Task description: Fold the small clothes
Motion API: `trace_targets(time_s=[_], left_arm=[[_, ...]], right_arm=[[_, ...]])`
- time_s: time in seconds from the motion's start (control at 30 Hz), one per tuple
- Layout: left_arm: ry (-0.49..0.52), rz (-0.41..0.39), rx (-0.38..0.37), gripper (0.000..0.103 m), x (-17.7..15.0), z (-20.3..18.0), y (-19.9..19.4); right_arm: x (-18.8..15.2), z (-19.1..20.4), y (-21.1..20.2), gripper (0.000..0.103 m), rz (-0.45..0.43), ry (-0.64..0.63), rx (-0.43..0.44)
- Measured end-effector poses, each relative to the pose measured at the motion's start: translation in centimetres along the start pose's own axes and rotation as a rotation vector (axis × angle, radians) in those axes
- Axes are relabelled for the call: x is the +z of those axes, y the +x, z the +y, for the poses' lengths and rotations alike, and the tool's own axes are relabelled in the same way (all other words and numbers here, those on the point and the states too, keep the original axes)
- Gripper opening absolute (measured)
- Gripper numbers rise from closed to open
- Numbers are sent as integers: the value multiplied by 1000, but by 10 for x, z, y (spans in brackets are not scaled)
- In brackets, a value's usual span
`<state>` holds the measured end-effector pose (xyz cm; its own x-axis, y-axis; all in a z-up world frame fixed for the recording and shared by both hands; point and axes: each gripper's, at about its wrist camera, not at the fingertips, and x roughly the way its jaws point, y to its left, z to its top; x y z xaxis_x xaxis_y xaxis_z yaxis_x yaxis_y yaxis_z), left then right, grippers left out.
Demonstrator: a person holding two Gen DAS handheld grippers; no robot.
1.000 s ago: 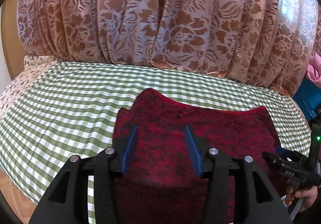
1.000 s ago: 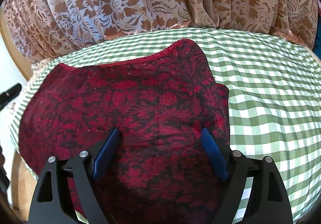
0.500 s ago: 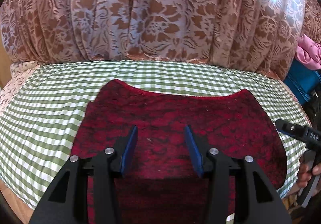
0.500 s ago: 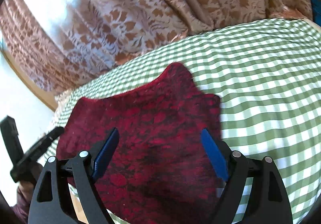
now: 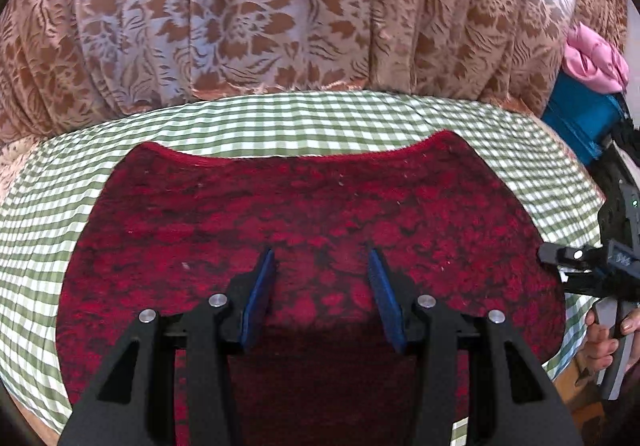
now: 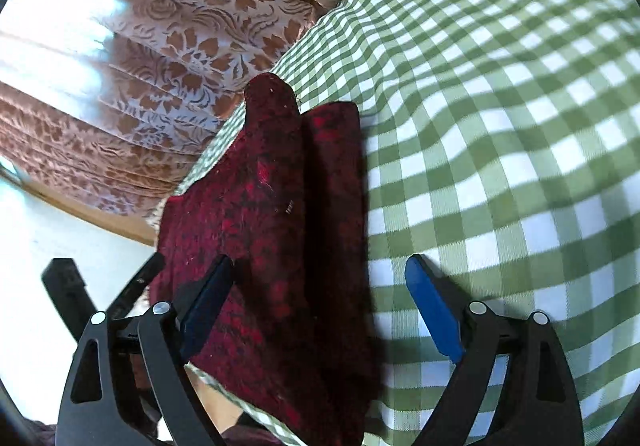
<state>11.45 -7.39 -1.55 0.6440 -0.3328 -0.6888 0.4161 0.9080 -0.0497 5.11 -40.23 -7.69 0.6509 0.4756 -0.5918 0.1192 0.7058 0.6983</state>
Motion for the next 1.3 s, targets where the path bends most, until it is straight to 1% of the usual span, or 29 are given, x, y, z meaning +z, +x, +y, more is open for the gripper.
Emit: trace_targets(time_s=[0.03,0.13,0.2,0.27,0.37,0.47,0.57,0.63,0.7,0.73,0.77,0.83,0.93,1.03,1.13,1.17,1.27,1.3], left_arm=[[6,5,1,48,0,-2,2],[20,18,5,48,-1,-6,8],[24,23,9,49,-1,-7,10],[27,26,10,49,-1,-7,12],[29,33,11,50,-2,-8,16],[15,38,2,50,-5,-5,20],[4,39,-6,51,-8,-3,24],[-12,41,-16,51,-11,-1,28],[-24,39,-28,51,-12,2,30],[-27,37,-31,51,-12,3,31],[-29,36,-35,51,-13,4,31],[-36,31,-43,51,-13,5,32],[-49,25,-59,51,-14,9,33],[-69,19,-81,51,-14,12,31],[-101,7,-107,49,-13,20,23],[-110,-4,-115,45,-12,23,17],[-123,-41,-125,43,-14,36,-4],[-134,-43,-130,38,-17,44,-11]], right_arm=[[-1,-1,1,91,13,6,33],[-4,-2,2,92,47,-1,70],[-7,-1,5,92,88,-12,104],[-9,3,7,92,113,-31,113],[-15,11,15,93,175,-57,149],[-19,20,23,93,201,-80,139],[-20,27,26,93,209,-103,135],[-23,35,31,86,222,-132,122],[-26,44,37,80,217,-167,83],[-26,45,38,73,214,-173,76],[-27,46,39,70,211,-176,70],[-26,49,38,61,200,-184,59],[-26,57,37,50,181,-210,43],[-23,69,34,45,159,-238,27],[-22,80,28,42,139,-268,20],[-21,83,27,42,136,-280,12],[-19,90,25,42,129,-300,-6],[-19,92,24,42,126,-308,-10]])
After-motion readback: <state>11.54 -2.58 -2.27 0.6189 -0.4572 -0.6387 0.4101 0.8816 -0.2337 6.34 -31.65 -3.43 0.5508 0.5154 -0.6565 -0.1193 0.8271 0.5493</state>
